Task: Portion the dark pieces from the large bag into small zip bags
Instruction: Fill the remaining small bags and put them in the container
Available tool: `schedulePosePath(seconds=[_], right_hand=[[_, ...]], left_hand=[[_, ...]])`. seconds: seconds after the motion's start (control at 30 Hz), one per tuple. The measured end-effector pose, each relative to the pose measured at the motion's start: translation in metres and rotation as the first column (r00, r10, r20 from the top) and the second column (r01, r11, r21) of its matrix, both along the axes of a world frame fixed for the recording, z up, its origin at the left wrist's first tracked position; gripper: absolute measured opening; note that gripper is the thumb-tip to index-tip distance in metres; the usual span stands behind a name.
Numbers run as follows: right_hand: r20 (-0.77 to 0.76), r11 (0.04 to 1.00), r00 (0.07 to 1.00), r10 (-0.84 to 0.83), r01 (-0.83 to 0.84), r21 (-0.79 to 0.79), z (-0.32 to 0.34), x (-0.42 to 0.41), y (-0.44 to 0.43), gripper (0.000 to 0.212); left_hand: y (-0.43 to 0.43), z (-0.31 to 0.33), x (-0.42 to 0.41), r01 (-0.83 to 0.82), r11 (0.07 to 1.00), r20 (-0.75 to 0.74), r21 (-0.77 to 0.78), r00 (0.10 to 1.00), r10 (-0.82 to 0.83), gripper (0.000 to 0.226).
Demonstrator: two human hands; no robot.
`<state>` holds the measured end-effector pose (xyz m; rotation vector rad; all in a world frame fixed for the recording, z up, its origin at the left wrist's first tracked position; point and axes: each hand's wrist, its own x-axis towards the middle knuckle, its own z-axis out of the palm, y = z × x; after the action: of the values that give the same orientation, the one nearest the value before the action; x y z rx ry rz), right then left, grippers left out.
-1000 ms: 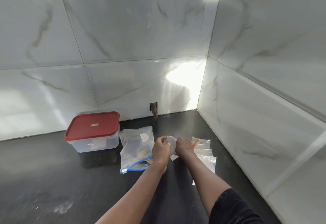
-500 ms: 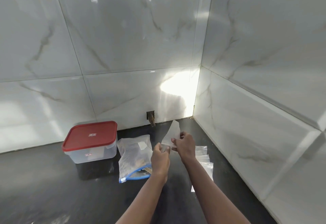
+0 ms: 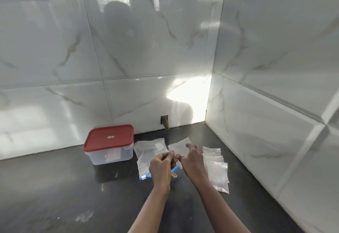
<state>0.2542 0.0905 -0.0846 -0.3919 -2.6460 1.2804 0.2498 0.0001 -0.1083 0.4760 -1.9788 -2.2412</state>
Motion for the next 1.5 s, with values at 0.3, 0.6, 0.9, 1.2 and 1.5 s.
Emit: schedulePosePath(seconds=[0.3,0.6,0.9,1.2,1.5], right_hand=[[-0.033,0.93,0.982,0.186,-0.187,-0.316,0.015,0.018,-0.019,0.014],[0.012,0.946,0.985,0.171,-0.161,-0.281,0.029,0.026,-0.014,0.014],[0.011,0.949,0.988,0.151,-0.142,-0.28,0.035,0.012,0.0,0.026],[-0.105,0.959,0.954,0.282,-0.282,0.019,0.043,-0.001,0.01,0.008],[-0.112,0.859,0.973,0.204,-0.233,-0.457,0.032,0.001,0.022,0.022]], left_hand=[[-0.038,0.025,0.009,0.127,0.992,-0.06,-0.012,0.99,-0.127,0.019],[-0.048,0.03,0.011,0.3,0.912,-0.101,-0.279,0.936,-0.338,0.024],[-0.032,0.04,-0.003,0.29,0.924,-0.075,-0.248,0.946,-0.317,0.024],[-0.021,0.048,-0.013,0.204,0.953,-0.08,-0.224,0.971,-0.227,0.023],[-0.019,0.044,-0.013,0.366,0.868,-0.017,-0.335,0.919,-0.393,0.027]])
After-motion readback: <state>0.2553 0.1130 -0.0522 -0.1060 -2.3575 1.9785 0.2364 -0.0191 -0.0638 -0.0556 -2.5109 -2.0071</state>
